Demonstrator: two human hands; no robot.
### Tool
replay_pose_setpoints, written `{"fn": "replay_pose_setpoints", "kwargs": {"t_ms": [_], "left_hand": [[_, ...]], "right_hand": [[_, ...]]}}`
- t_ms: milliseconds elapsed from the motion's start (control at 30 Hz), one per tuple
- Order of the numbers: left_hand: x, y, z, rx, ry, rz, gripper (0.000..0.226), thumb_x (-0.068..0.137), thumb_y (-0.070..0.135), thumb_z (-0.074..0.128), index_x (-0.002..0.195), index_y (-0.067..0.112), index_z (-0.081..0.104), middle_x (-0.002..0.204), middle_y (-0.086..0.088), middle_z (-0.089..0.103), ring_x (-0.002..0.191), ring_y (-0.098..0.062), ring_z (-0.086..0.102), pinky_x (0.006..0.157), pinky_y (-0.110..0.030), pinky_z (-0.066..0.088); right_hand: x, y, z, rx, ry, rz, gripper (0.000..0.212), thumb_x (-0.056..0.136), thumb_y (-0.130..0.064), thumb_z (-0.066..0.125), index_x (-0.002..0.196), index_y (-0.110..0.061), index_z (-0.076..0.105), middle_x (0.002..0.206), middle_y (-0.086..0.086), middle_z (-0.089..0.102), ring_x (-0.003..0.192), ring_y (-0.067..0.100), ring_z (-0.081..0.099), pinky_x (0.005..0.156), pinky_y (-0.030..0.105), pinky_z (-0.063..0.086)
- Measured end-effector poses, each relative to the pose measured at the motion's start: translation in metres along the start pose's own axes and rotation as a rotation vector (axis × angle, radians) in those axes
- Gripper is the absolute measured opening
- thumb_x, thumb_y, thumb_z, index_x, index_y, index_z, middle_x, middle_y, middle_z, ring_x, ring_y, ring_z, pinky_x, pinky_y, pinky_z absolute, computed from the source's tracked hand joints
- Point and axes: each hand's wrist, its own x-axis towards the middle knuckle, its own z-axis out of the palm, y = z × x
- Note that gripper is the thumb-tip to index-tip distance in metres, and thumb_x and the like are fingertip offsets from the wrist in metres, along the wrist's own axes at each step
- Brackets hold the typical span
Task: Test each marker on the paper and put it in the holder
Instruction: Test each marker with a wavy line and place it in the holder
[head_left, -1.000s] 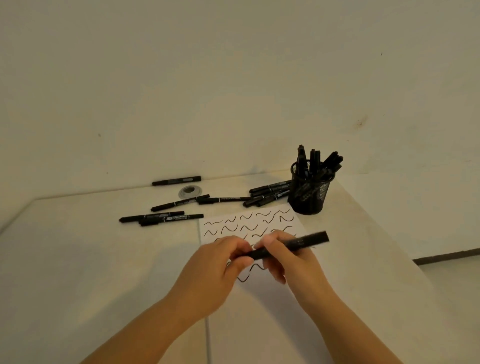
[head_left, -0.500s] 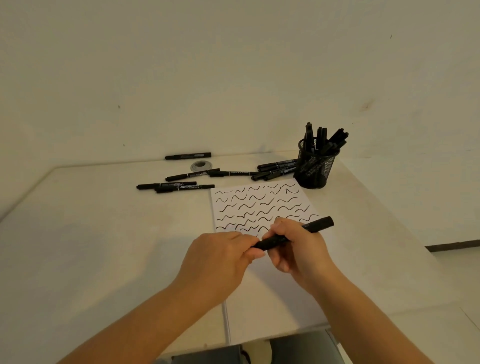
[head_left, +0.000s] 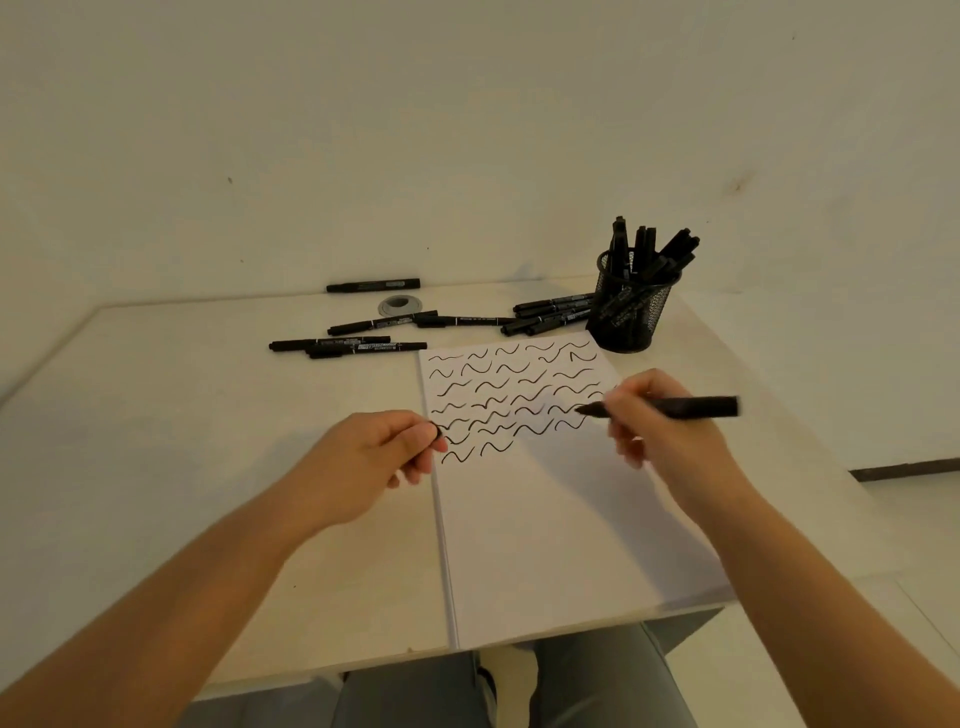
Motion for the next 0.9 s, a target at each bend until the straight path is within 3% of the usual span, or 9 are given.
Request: {"fn": "replay_pose_setpoints", "kwargs": {"t_ms": [67, 167, 367, 467, 567, 633, 733, 833, 900], "left_hand": [[0.009, 0.002, 0.011, 0.039, 0.046, 0.069, 0.027, 0.095, 0.017, 0.044, 0.077, 0.027, 0.062, 0.063, 0.016, 0.065, 0.057, 0.002, 0.056, 0.055, -0.01, 0.041], [0.023, 0.002, 0.024, 0.117, 0.116, 0.144, 0.023, 0.093, 0.02, 0.048, 0.076, 0.032, 0.058, 0.068, 0.02, 0.068, 0.063, 0.003, 0.06, 0.061, -0.008, 0.042], [0.038, -0.01, 0.032, 0.227, 0.153, 0.165, 0.016, 0.091, 0.026, 0.052, 0.08, 0.037, 0.055, 0.077, 0.019, 0.07, 0.072, 0.007, 0.063, 0.069, -0.01, 0.047], [0.038, -0.018, 0.031, 0.178, 0.164, 0.177, 0.015, 0.091, 0.025, 0.052, 0.081, 0.035, 0.057, 0.078, 0.022, 0.07, 0.073, 0.005, 0.064, 0.069, -0.008, 0.046], [0.038, -0.02, 0.029, 0.168, 0.162, 0.184, 0.016, 0.091, 0.025, 0.052, 0.081, 0.037, 0.057, 0.079, 0.025, 0.069, 0.074, 0.005, 0.064, 0.069, -0.007, 0.046], [0.039, -0.021, 0.029, 0.168, 0.161, 0.181, 0.014, 0.09, 0.026, 0.052, 0.082, 0.037, 0.057, 0.077, 0.025, 0.069, 0.074, 0.005, 0.064, 0.07, -0.007, 0.046], [0.04, -0.022, 0.029, 0.148, 0.158, 0.167, 0.014, 0.09, 0.026, 0.053, 0.082, 0.037, 0.057, 0.076, 0.026, 0.069, 0.073, 0.005, 0.064, 0.068, -0.005, 0.045], [0.039, -0.021, 0.03, 0.132, 0.159, 0.164, 0.015, 0.09, 0.025, 0.053, 0.082, 0.037, 0.057, 0.077, 0.025, 0.069, 0.072, 0.005, 0.065, 0.067, -0.005, 0.045], [0.038, -0.021, 0.031, 0.143, 0.166, 0.165, 0.015, 0.09, 0.025, 0.053, 0.082, 0.037, 0.057, 0.076, 0.024, 0.069, 0.071, 0.005, 0.064, 0.068, -0.008, 0.046]], "right_hand": [[0.001, 0.002, 0.01, -0.108, -0.084, 0.013, 0.009, 0.081, -0.009, 0.065, 0.078, -0.017, 0.062, 0.058, -0.005, 0.061, 0.052, 0.006, 0.055, 0.045, 0.019, 0.043], [0.005, 0.005, 0.019, -0.04, -0.152, 0.033, 0.008, 0.084, -0.012, 0.063, 0.084, -0.02, 0.066, 0.064, -0.004, 0.067, 0.058, 0.004, 0.058, 0.048, 0.016, 0.042], [0.006, 0.02, 0.03, -0.1, -0.014, 0.0, 0.013, 0.085, -0.015, 0.057, 0.076, -0.021, 0.063, 0.058, -0.001, 0.066, 0.055, 0.007, 0.057, 0.06, 0.022, 0.045], [0.004, 0.021, 0.031, -0.165, -0.06, -0.04, 0.014, 0.083, -0.014, 0.057, 0.074, -0.025, 0.06, 0.059, -0.003, 0.067, 0.056, 0.005, 0.059, 0.058, 0.022, 0.045], [0.001, 0.021, 0.033, -0.233, -0.145, -0.077, 0.011, 0.079, -0.02, 0.058, 0.074, -0.03, 0.06, 0.064, -0.004, 0.069, 0.061, 0.009, 0.059, 0.065, 0.033, 0.048], [0.001, 0.021, 0.034, -0.266, -0.168, -0.1, 0.015, 0.081, -0.019, 0.058, 0.075, -0.032, 0.06, 0.066, -0.005, 0.069, 0.063, 0.008, 0.06, 0.067, 0.03, 0.049], [0.003, 0.022, 0.033, -0.29, -0.094, -0.11, 0.017, 0.081, -0.015, 0.059, 0.07, -0.029, 0.059, 0.064, 0.0, 0.066, 0.058, 0.005, 0.054, 0.056, 0.019, 0.042], [0.002, 0.024, 0.028, -0.292, -0.015, -0.059, 0.014, 0.078, -0.013, 0.058, 0.066, -0.021, 0.057, 0.062, 0.012, 0.061, 0.053, 0.01, 0.047, 0.054, 0.027, 0.038], [0.002, 0.024, 0.023, -0.302, 0.102, -0.079, 0.013, 0.078, -0.017, 0.059, 0.066, -0.022, 0.056, 0.058, 0.004, 0.062, 0.053, 0.01, 0.051, 0.055, 0.026, 0.04]]}}
